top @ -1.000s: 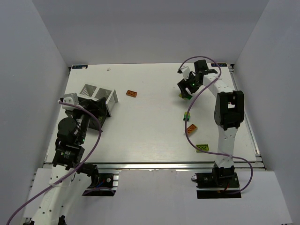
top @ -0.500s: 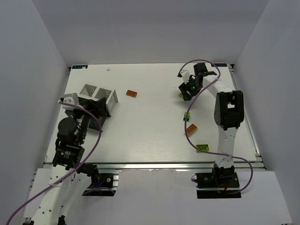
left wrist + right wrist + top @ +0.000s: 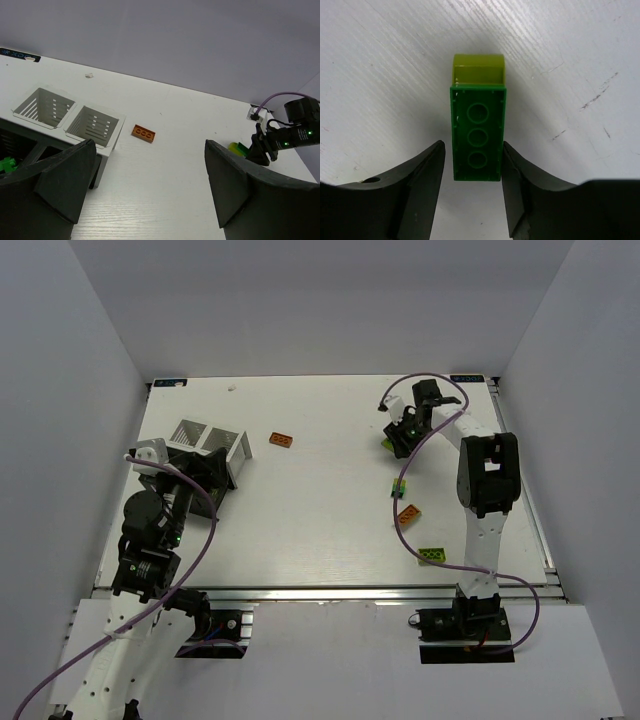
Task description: Sort the legos into containers by color
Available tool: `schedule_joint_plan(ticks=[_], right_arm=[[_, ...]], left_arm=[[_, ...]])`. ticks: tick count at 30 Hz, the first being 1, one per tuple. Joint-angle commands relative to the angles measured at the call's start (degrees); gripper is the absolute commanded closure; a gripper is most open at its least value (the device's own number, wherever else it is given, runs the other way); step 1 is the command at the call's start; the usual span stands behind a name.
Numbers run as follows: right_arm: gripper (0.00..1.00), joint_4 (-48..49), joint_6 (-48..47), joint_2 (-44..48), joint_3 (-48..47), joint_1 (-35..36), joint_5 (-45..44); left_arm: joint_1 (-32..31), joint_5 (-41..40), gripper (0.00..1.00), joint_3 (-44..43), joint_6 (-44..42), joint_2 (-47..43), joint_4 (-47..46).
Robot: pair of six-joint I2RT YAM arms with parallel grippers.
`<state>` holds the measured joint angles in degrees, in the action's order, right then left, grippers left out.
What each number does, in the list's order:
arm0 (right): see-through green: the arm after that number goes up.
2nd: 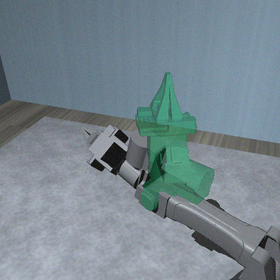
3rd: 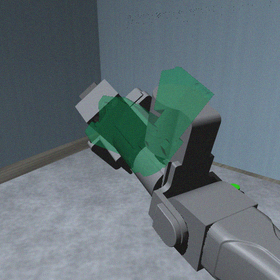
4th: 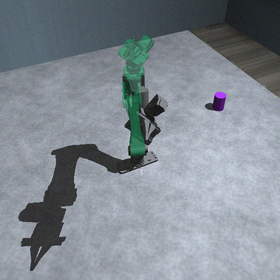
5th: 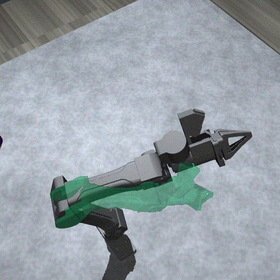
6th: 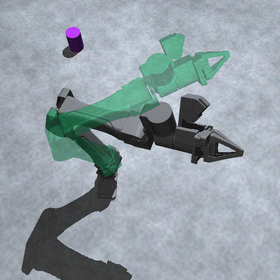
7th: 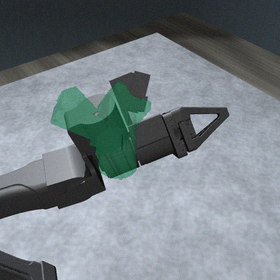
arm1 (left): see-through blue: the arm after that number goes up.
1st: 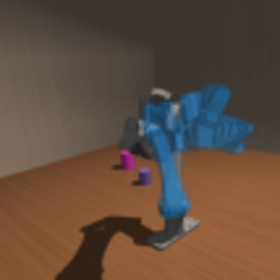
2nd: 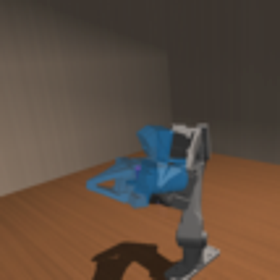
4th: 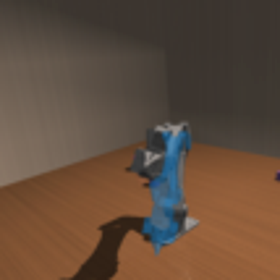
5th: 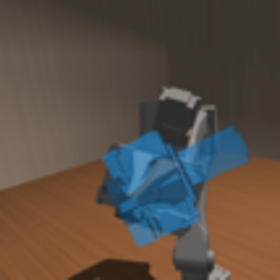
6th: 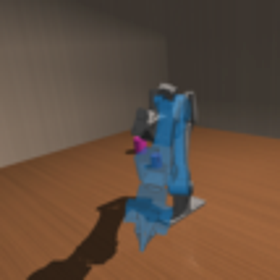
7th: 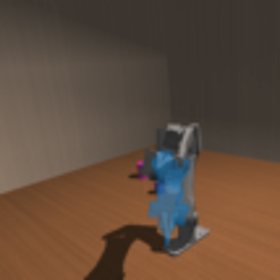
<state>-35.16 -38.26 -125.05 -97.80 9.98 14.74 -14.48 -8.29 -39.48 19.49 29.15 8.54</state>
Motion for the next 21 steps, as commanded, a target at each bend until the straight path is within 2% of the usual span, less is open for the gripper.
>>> schedule_joint_plan(ticks=[1,7,8,14,17,20,21], right_arm=[[0.48,1.58,-0.94,2.09,1.73,0.04,0.99],[0.65,2.63,-1.38,5.07,4.1,-0.05,2.66],[0.7,2.81,-1.29,5.78,5.24,-0.05,3.09],[0.81,4.92,-0.15,13.42,10.08,-0.05,9.15],[0.85,3.61,1.17,17.29,11.4,0.04,15.47],[0.88,2.38,3.36,21.42,12.63,0.04,24.61],[0.89,2.03,4.15,22.21,13.15,0.04,30.29]], left_arm=[[-0.37,1.35,0.02,0.37,-0.68,0.12,-0.98],[-0.64,6.87,0.02,0.99,-0.77,0.73,-2.91],[-0.72,7.67,0.02,1.16,-0.76,0.91,-3.26],[-1.34,13.12,0.02,1.78,-0.24,1.61,-5.02],[-2.04,18.11,0.02,2.66,0.11,1.79,-7.21],[-3.18,26.18,0.02,3.62,0.64,2.75,-10.63],[-3.88,28.49,0.02,3.89,0.73,3.28,-12.56]])
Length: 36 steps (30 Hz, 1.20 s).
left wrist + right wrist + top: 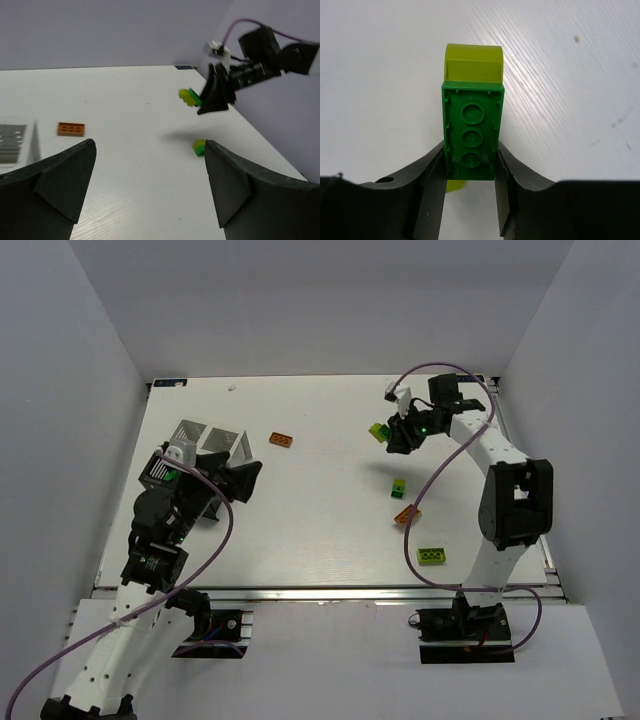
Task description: Sort the legos into containers by color
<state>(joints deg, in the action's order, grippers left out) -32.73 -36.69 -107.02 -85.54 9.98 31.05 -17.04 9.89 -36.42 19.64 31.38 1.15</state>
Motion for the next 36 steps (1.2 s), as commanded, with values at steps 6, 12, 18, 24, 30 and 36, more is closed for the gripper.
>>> schedule_joint_plan(ticks=[6,12,18,24,30,36], right_arm=[[0.95,-0.58,9.34,10.78,2.48,0.74,35.45],[0.96,3.1,14.27,18.5,6.16,8.19,42.34],[0.96,18.09,25.75,26.41,14.77,20.32,41.55],[0.96,25.0,30.45,29.5,17.86,26.05,39.0],[0.96,24.9,30.8,30.73,18.56,29.65,35.84],[0.96,29.56,32.56,31.26,21.2,32.03,32.85]], left_arm=[[-4.93,21.21,0.02,4.16,1.46,1.23,-12.82],[-6.69,25.52,0.02,5.66,4.08,2.99,-17.39],[-7.66,29.66,0.02,7.16,7.51,4.83,-23.02],[-9.5,32.04,0.02,8.04,6.21,3.43,-23.39],[-9.59,32.9,0.02,8.3,6.9,3.78,-24.43],[-10.12,36.34,0.02,9.27,9.36,5.19,-27.6]])
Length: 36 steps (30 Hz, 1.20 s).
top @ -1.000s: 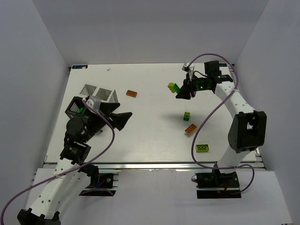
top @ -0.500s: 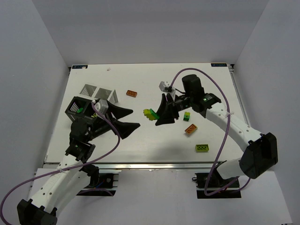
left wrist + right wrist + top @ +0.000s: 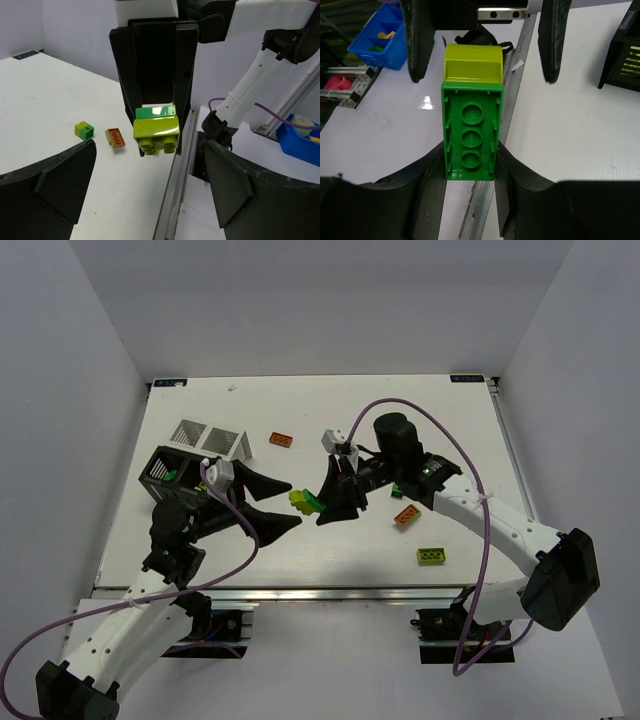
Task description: Sort the legos into containers by color
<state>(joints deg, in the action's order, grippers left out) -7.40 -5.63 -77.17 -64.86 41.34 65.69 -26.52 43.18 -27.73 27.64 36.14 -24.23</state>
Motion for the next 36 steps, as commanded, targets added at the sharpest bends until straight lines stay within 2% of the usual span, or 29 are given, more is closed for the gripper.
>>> schedule_joint_plan(ticks=[1,13,24,26,32,35,36], right_arm=[[0.96,4.23,1.41,1.49,0.44,0.67,-2.23],[0.96,5.73,-3.16,4.39,4.21,2.86,-6.62],[0.95,6.78,-3.51,4.66,5.27,3.57,-7.68],[0.95,6.78,-3.42,4.48,5.27,3.83,-7.68],[0.96,6.78,-3.51,3.52,5.18,4.97,-8.12],[0.95,6.78,-3.77,2.99,5.18,5.5,-8.65],[0.95,6.78,-3.86,2.99,5.18,5.59,-8.91]], left_arm=[[-0.72,3.05,0.02,0.48,1.37,0.6,-1.97],[-0.72,2.97,0.04,0.39,1.36,1.3,-1.44],[-0.72,3.58,0.08,0.48,2.07,2.0,-1.7],[-0.72,3.75,0.14,0.48,2.33,2.53,-1.88],[-0.72,4.46,0.22,0.57,3.21,3.67,-2.84],[-0.72,4.63,0.38,0.66,3.3,3.67,-3.28],[-0.72,4.55,0.56,0.66,3.21,3.59,-3.37]])
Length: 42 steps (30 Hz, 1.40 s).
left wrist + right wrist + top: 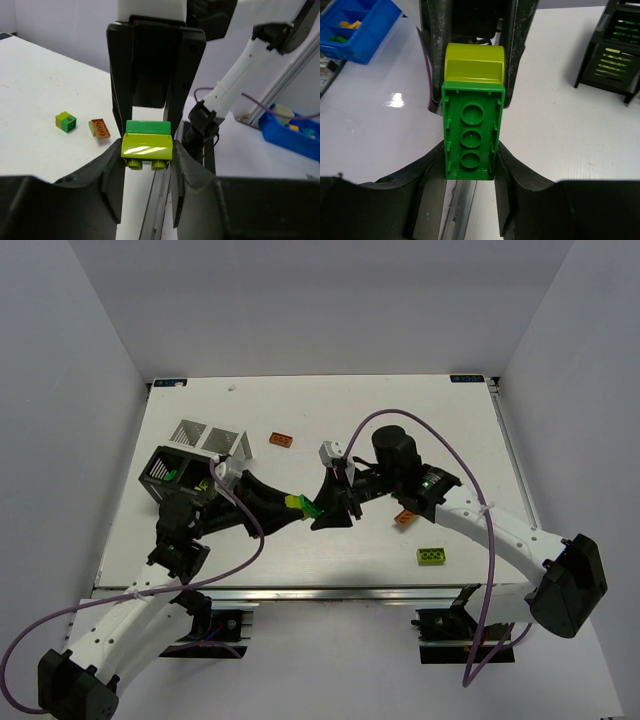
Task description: Sort the legos into containers by color
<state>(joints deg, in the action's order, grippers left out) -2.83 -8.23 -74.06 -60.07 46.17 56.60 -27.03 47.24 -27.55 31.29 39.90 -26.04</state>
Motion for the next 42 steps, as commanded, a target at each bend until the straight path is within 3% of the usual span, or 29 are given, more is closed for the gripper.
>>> schedule_joint_plan(ticks=[1,2,3,4,11,15,23,26,29,30,34,42], right_arm=[[0.95,2.22,-1.44,-0.03,0.4,0.76,-0.08],[0.95,2.22,-1.87,0.14,0.4,0.76,-0.35],[0.95,2.22,-1.97,0.58,0.4,0.76,-1.04],[0.95,2.22,-2.14,1.11,0.57,0.67,-1.75],[0.96,2.22,-2.23,6.73,1.63,-1.69,-4.4],[0.97,4.93,-1.27,10.69,3.64,-6.53,-3.08],[0.98,6.26,-0.38,10.25,4.7,-9.61,-3.15],[0.98,4.51,-3.71,11.65,4.53,-9.52,-8.67],[0.98,4.33,-6.7,14.02,6.1,-9.52,-12.46],[0.98,5.02,-6.8,14.29,6.72,-9.52,-12.3],[0.98,2.93,-8.11,11.93,6.73,-9.52,-11.25],[0.99,-1.3,-8.73,5.25,4.44,-5.4,-16.16]], left_arm=[[-0.22,0.57,0.66,0.48,-0.53,-0.17,-1.56],[-0.22,0.39,0.76,0.39,-0.7,-0.17,-1.38],[-0.22,0.22,0.93,0.13,-0.88,-0.26,-0.77],[-0.22,0.04,1.0,-0.05,-1.4,-0.26,-0.42],[-0.22,-1.28,1.0,-0.66,-3.86,-1.66,2.22],[-0.22,-2.33,1.0,-1.01,-5.36,-1.84,3.8],[-0.22,-5.49,1.0,-2.42,-9.4,-1.76,8.71],[-0.13,-14.34,1.0,-3.65,-13.7,-2.28,14.58],[0.74,-29.45,1.0,-5.66,-16.78,-1.5,19.78],[1.09,-36.97,1.0,-7.85,-17.66,-0.8,21.37],[3.2,-51.67,1.0,-13.66,-18.02,5.09,28.14],[14.36,-50.85,1.0,-23.59,-16.26,22.74,32.02]])
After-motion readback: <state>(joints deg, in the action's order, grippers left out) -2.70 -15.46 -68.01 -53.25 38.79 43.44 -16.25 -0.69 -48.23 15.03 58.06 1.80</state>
